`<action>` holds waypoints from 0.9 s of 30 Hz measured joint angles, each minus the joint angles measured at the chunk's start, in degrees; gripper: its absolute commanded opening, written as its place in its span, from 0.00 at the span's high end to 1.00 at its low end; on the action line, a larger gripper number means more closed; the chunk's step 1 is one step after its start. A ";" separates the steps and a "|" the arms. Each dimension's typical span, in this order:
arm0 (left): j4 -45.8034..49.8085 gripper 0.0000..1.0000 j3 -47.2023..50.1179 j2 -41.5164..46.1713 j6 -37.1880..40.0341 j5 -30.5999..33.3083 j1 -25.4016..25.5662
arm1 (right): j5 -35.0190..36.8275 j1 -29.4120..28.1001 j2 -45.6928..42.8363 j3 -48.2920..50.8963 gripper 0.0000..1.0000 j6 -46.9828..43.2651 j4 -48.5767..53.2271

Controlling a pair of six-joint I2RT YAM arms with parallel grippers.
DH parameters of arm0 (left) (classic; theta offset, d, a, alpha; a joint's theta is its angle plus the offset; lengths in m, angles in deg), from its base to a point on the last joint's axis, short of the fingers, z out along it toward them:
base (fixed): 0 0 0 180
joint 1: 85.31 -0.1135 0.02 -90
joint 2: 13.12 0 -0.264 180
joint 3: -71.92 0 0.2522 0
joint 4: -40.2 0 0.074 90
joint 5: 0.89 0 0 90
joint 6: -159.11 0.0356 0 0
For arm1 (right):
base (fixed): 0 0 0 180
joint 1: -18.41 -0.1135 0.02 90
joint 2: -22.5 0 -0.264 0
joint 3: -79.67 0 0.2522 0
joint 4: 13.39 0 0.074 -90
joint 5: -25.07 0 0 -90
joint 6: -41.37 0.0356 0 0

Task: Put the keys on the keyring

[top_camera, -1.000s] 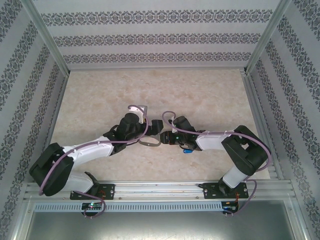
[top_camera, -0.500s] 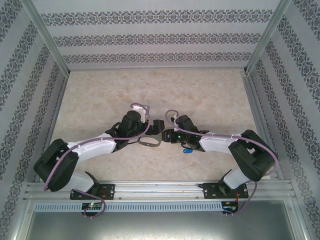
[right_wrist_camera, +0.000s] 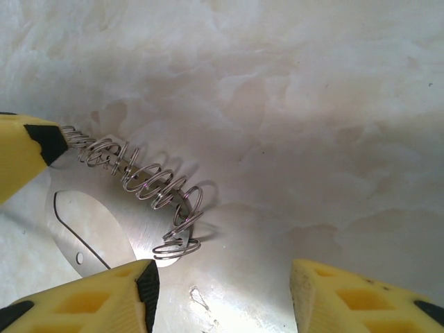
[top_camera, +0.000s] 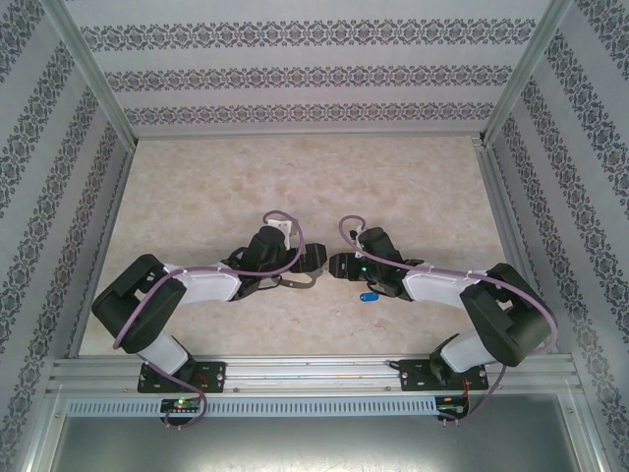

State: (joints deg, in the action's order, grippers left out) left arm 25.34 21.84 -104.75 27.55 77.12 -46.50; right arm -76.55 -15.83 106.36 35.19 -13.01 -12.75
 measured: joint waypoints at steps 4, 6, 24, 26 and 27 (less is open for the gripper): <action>-1.25 0.00 -0.02 -2.21 -0.15 0.00 0.20 | -0.63 -0.02 0.02 0.15 0.35 -0.94 -0.04; -1.31 0.00 -0.17 -2.51 -0.07 0.20 0.20 | -1.07 -0.02 0.31 0.15 0.35 -1.40 -0.17; 8.24 0.00 -8.44 5.38 7.80 2.58 -0.85 | -3.48 -3.56 8.61 -5.01 0.42 -3.26 -1.07; 9.25 0.00 -8.44 6.69 8.41 3.04 -1.05 | -3.43 -3.67 9.01 -5.42 0.43 -3.26 -0.96; 9.64 0.00 -8.44 7.41 8.61 3.26 -1.20 | -3.39 -3.80 9.25 -5.64 0.44 -3.26 -0.96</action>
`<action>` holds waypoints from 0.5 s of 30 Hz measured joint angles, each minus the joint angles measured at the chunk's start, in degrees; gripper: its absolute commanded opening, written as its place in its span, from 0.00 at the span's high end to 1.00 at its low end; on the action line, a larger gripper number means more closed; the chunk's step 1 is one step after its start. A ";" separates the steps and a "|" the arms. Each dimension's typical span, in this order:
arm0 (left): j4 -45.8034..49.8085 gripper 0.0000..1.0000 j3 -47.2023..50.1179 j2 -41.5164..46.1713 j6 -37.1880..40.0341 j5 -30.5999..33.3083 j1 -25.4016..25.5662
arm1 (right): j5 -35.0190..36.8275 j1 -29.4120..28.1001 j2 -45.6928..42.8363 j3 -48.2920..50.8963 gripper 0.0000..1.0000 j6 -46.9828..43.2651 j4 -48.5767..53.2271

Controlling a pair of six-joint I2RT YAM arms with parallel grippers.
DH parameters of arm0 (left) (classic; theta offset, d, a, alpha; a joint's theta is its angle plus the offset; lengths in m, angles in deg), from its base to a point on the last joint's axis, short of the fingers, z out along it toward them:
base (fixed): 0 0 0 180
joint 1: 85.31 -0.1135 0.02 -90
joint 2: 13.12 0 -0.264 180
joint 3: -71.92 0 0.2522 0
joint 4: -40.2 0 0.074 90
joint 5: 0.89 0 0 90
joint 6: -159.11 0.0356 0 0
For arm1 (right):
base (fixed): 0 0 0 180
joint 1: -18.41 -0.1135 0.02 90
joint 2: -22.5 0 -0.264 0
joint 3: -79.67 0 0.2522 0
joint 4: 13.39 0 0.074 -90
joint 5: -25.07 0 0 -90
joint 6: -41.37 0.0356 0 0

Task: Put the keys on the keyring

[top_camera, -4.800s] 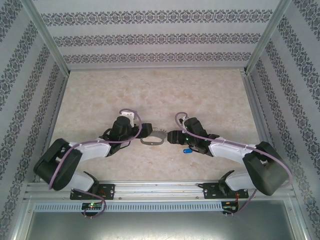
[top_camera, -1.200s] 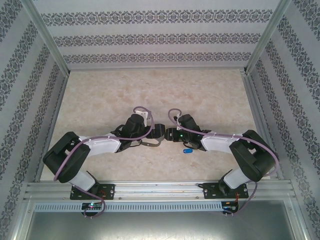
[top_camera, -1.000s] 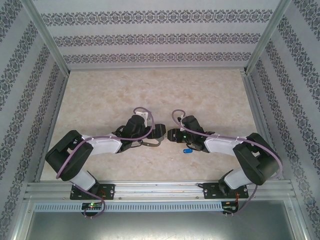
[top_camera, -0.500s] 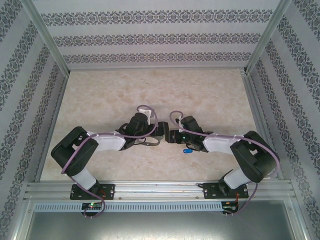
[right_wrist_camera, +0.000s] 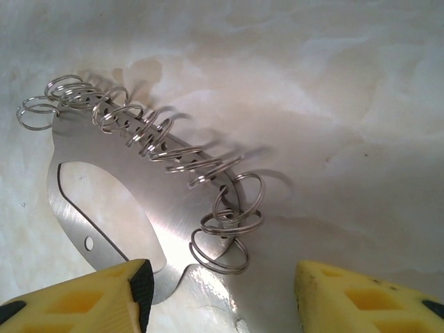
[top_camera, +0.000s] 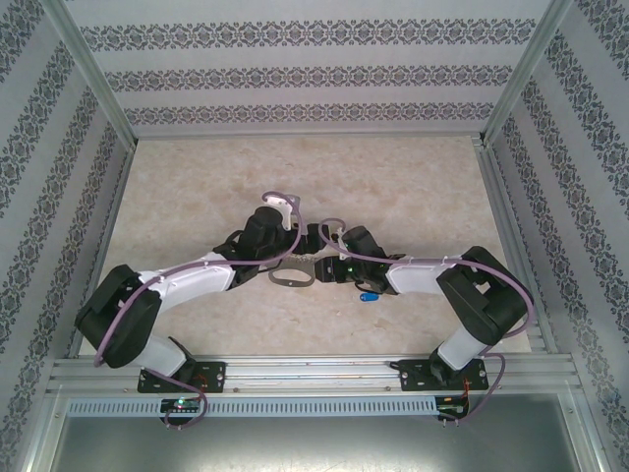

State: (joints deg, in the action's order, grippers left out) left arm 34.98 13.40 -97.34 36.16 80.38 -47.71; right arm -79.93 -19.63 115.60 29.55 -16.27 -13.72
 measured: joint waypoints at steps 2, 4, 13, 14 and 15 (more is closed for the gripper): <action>0.70 0.00 0.07 1.40 0.35 0.31 -0.24 | 0.04 0.00 0.61 -0.61 0.45 0.00 0.04; 1.16 0.00 0.15 2.80 0.68 0.57 -0.61 | 0.04 0.00 0.94 -1.05 0.47 0.00 0.24; 2.36 0.00 2.36 7.43 1.29 1.53 -2.49 | -0.37 -1.60 2.43 -2.16 0.53 -0.02 -0.59; 2.38 0.00 2.64 7.67 1.29 1.66 -2.64 | -0.52 -1.73 2.45 -2.16 0.53 -0.02 -0.59; 2.47 0.00 2.91 7.91 1.29 1.68 -2.82 | -0.55 -1.88 2.45 -2.16 0.53 0.00 -0.59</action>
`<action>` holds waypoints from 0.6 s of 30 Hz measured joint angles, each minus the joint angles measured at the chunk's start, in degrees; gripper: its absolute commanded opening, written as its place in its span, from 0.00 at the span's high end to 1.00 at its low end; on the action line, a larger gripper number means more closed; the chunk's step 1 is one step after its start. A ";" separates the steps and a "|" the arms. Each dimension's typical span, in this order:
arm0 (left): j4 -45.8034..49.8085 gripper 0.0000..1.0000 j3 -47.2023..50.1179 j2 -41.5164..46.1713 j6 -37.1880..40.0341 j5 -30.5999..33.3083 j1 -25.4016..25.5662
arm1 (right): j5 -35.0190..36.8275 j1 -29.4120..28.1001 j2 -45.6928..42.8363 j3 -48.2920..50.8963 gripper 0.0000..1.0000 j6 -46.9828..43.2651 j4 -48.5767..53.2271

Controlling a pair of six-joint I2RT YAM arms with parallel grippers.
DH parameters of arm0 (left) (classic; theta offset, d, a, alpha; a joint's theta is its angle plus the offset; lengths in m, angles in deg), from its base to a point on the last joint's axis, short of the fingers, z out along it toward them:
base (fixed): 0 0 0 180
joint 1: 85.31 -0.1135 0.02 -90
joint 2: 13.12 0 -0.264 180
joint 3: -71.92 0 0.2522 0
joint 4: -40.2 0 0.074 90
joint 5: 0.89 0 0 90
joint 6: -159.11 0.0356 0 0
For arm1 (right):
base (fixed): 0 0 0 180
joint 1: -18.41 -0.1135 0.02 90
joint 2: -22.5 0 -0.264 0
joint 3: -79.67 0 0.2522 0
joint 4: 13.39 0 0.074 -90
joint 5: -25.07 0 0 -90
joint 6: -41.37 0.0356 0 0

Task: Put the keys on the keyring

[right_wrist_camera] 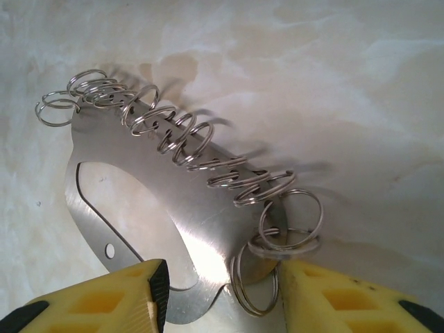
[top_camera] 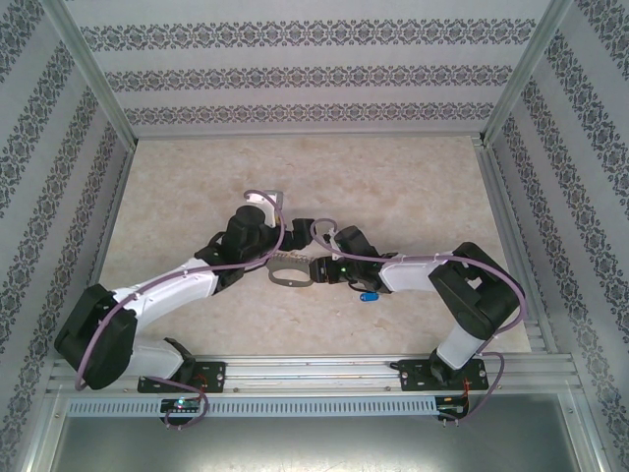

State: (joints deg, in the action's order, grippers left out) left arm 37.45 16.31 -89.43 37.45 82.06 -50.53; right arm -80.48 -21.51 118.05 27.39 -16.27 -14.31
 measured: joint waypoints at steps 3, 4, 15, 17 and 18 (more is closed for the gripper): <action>0.35 0.00 0.39 0.63 0.00 0.00 -0.39 | 0.02 -0.11 0.00 0.00 0.53 -0.02 -0.09; 0.44 0.00 0.50 0.87 0.00 0.02 -0.44 | 0.02 -0.11 0.00 0.00 0.54 -0.04 -0.09; 0.72 0.00 1.25 2.80 0.00 -0.02 -1.16 | 2.62 -0.11 0.66 -1.55 0.64 -1.95 2.97; 0.72 0.00 1.33 3.19 0.00 -0.02 -1.16 | 2.84 -0.09 0.79 -1.84 0.66 -2.38 3.43; 0.74 0.00 1.46 3.37 0.00 -0.04 -1.16 | 3.06 -0.11 0.94 -1.99 0.66 -2.40 3.54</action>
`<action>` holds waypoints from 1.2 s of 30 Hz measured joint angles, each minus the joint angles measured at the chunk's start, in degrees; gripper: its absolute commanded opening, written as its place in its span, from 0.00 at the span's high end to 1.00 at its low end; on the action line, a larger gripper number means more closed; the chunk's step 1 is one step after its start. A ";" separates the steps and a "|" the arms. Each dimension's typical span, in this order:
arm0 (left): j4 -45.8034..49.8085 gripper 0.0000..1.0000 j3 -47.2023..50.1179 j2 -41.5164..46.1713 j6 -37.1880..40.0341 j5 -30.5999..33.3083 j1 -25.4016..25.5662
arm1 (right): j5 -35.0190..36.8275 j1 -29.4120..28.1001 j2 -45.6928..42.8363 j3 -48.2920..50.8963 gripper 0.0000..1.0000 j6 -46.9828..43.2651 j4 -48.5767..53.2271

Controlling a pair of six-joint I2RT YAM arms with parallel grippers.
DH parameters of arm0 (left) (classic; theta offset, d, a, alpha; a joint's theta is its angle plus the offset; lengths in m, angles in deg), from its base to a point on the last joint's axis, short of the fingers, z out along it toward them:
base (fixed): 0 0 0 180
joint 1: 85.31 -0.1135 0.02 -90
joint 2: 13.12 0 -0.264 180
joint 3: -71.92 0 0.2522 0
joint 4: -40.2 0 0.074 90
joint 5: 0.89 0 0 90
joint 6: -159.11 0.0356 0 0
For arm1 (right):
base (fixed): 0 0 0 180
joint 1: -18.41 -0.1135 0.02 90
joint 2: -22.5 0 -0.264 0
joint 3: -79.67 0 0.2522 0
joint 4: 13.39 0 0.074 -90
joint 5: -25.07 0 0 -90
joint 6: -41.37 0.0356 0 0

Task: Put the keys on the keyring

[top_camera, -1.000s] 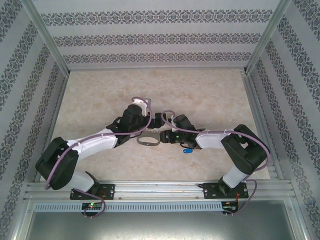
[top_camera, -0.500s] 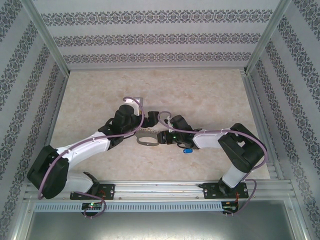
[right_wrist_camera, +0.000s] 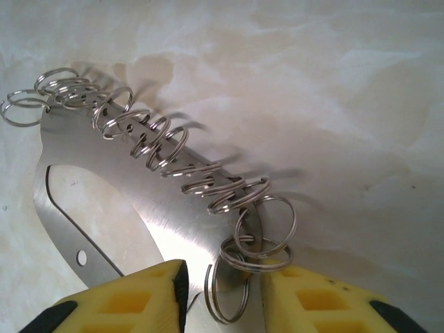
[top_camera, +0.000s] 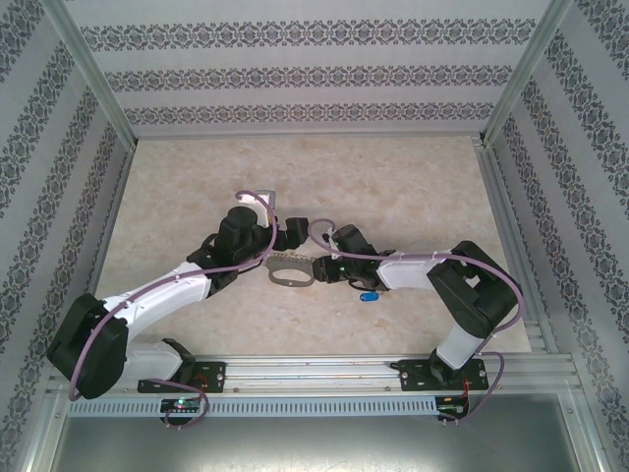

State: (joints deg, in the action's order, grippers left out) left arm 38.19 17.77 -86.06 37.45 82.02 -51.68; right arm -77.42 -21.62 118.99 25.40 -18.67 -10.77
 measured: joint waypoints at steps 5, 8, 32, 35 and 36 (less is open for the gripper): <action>0.02 0.00 0.42 0.28 0.00 0.00 0.00 | 0.59 0.00 0.55 -0.63 0.71 -0.39 0.66; 0.02 0.00 0.42 0.31 -0.02 0.00 -0.02 | 0.74 0.00 0.55 -0.74 0.71 -0.39 0.90; 0.02 0.00 0.42 0.39 0.00 -0.92 -0.39 | 2.62 -0.37 1.42 -1.88 0.77 -1.90 1.95; 0.02 0.00 0.42 0.72 0.00 -1.29 -0.44 | 2.60 -0.37 1.40 -1.88 0.73 -1.90 1.90; 0.02 0.00 0.42 0.92 0.00 -1.33 -0.44 | 2.60 -0.37 1.33 -1.88 0.73 -1.92 1.90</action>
State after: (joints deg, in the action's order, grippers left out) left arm 38.22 18.19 -85.15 37.45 80.69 -52.12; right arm -74.82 -21.99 120.32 23.52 -20.59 -8.86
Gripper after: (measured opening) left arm 0.998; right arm 0.258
